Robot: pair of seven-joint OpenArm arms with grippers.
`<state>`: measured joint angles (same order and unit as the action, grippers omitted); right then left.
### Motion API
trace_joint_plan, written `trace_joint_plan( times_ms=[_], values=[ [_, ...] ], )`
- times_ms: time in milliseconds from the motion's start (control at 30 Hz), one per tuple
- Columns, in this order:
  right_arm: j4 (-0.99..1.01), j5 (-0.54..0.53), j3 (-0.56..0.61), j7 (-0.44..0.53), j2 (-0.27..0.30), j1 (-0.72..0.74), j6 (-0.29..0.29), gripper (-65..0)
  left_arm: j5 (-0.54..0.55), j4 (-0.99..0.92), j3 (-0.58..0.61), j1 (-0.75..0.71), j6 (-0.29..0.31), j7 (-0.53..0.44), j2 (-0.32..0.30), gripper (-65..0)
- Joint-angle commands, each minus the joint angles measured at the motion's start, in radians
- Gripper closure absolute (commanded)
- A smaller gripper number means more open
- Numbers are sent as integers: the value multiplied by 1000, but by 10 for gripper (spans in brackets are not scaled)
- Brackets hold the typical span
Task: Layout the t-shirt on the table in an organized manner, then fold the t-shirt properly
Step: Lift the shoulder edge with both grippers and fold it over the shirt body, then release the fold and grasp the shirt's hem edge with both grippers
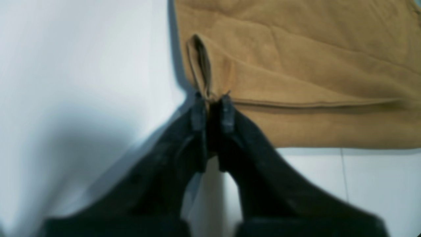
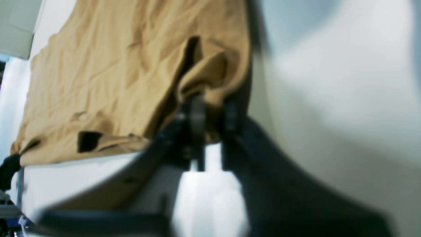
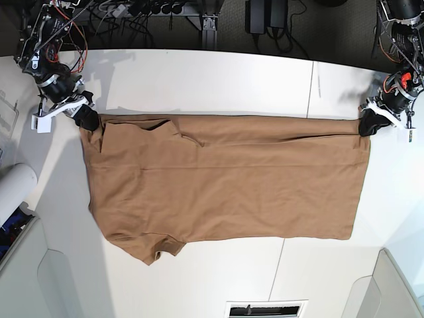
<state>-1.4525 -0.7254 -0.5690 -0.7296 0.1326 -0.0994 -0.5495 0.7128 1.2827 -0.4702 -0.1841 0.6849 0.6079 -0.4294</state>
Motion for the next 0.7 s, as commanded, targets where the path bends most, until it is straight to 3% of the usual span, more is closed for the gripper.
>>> trace_joint_plan(
  times_ms=[0, 167, 667],
  values=[
    [-14, -14, -5, 15, 14, 10, -3, 0, -26, 10, -1, 4, -8, 12, -15, 0],
    [-20, -16, -16, -57, 14, 4, -5, 0, -24, 23, -2, -6, -7, 34, -32, 0],
    [-209, -80, -125, -117, 23, -195, -16, 0, 12, 270, -3, -233, 13, 73, -64, 0]
  ],
)
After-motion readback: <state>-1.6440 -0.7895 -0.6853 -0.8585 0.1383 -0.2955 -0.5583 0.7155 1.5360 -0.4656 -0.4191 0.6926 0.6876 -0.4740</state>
